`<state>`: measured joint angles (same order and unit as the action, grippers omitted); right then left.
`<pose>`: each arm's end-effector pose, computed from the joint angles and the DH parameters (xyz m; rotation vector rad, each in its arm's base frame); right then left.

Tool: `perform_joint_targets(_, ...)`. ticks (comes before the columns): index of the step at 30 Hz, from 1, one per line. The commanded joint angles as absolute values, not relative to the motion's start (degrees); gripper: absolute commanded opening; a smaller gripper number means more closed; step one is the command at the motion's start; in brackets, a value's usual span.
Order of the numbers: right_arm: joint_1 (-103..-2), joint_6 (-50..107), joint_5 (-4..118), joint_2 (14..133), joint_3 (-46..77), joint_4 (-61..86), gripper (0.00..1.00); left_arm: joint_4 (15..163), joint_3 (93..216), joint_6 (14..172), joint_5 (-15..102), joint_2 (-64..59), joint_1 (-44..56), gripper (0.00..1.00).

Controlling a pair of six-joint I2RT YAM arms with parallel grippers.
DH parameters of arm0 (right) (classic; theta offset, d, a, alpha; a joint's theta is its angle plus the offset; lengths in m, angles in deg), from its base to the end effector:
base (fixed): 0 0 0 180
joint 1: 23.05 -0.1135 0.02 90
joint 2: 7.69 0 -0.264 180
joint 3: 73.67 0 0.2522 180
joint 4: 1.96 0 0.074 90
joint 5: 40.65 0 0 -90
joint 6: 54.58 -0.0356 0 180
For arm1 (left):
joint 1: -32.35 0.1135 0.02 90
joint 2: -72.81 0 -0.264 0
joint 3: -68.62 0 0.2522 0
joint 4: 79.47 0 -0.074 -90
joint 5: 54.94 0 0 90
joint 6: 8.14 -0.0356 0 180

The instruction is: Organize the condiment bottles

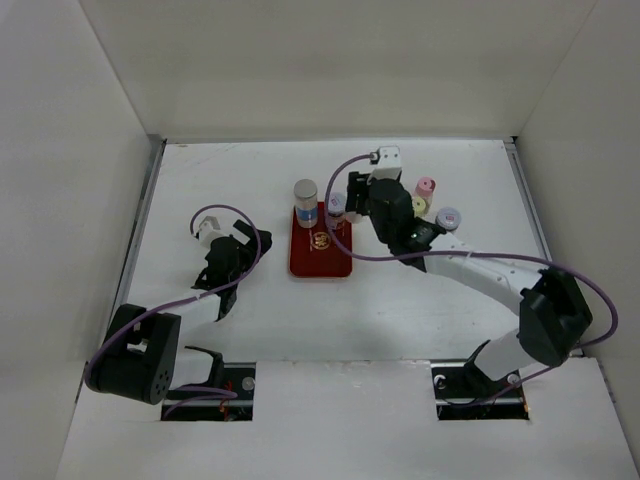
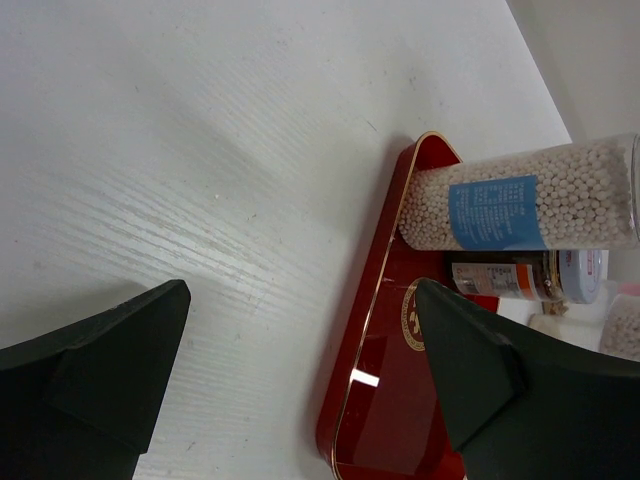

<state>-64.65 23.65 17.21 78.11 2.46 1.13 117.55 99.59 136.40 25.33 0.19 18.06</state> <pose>0.2749 0.2188 0.3114 -0.0601 1.7611 0.1741 0.2232 -0.0506 0.1524 -0.8074 1.8791 -0.5972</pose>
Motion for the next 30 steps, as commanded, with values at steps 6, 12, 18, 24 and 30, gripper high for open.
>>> perform_joint_targets(6, -72.7, 21.2, 20.9, 81.7, 4.6, -4.8, 0.49, 121.3, 99.5, 136.8, 25.3, 0.3, 17.7, 1.00)
perform_joint_targets(12, -73.6, 20.7, 23.3, 90.0, 11.4, -6.1, 0.49, 121.3, 99.1, 136.7, 25.4, 1.2, 18.1, 1.00)
perform_joint_targets(18, -75.0, 20.8, 24.0, 97.2, 16.6, -6.0, 0.52, 121.4, 99.2, 136.8, 25.7, 0.8, 17.9, 1.00)
perform_joint_targets(24, -75.4, 20.6, 23.3, 100.4, 18.4, -6.7, 0.57, 121.4, 99.2, 136.9, 25.7, 0.8, 17.7, 1.00)
perform_joint_targets(30, -75.9, 21.3, 23.4, 97.7, 16.7, -6.3, 0.87, 121.4, 99.0, 136.9, 25.4, 1.3, 17.7, 1.00)
